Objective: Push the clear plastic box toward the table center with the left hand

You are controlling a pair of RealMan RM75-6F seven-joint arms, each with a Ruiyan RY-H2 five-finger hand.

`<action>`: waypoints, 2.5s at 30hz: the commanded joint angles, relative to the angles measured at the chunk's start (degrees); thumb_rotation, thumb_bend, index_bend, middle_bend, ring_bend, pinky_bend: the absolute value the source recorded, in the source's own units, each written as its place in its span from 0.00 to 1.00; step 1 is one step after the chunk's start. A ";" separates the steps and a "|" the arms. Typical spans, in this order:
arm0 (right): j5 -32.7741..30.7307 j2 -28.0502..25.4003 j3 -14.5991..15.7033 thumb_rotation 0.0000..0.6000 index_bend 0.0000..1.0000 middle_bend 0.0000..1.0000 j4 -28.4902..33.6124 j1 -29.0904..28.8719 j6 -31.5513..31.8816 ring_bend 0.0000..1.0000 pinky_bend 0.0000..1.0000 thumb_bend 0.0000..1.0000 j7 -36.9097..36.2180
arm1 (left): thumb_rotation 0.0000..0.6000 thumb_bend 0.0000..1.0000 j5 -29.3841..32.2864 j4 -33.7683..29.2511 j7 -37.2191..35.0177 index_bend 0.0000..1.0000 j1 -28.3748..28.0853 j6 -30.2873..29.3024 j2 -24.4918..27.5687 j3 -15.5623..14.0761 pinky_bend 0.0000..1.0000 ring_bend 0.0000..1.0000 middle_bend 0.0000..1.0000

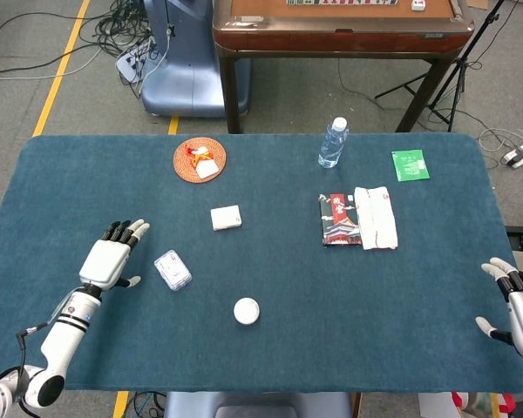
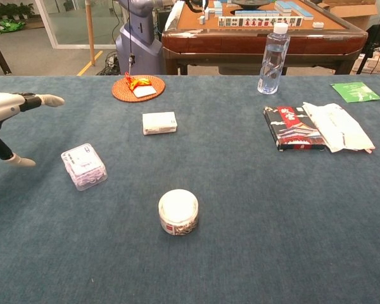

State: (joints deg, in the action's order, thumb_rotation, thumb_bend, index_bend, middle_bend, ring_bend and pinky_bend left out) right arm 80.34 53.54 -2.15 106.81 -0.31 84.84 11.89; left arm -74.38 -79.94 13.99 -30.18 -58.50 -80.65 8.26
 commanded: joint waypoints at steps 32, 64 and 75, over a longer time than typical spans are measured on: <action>-0.45 -0.58 -0.33 1.00 0.22 0.21 -0.23 0.23 -0.05 0.21 0.32 0.00 -1.45 | 1.00 0.01 -0.44 10.11 -4.46 0.00 -6.15 3.30 -7.95 -0.17 0.05 0.00 0.00; 0.85 -1.70 -0.24 1.00 0.22 0.21 -0.13 0.96 0.96 0.21 0.32 0.00 -3.88 | 1.00 0.01 4.84 7.53 2.95 0.00 -12.61 5.49 -14.05 2.95 0.05 0.00 0.00; 1.84 -1.88 -0.02 1.00 0.22 0.22 0.08 1.28 1.55 0.21 0.32 0.00 -4.27 | 1.00 0.01 6.31 7.07 6.15 0.00 -15.29 5.75 -15.79 4.16 0.05 0.00 0.00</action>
State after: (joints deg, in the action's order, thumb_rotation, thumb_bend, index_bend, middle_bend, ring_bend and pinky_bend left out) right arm 82.17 51.65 -2.17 106.89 0.97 86.39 7.61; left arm -68.24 -72.91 19.86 -45.22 -52.82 -96.25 12.29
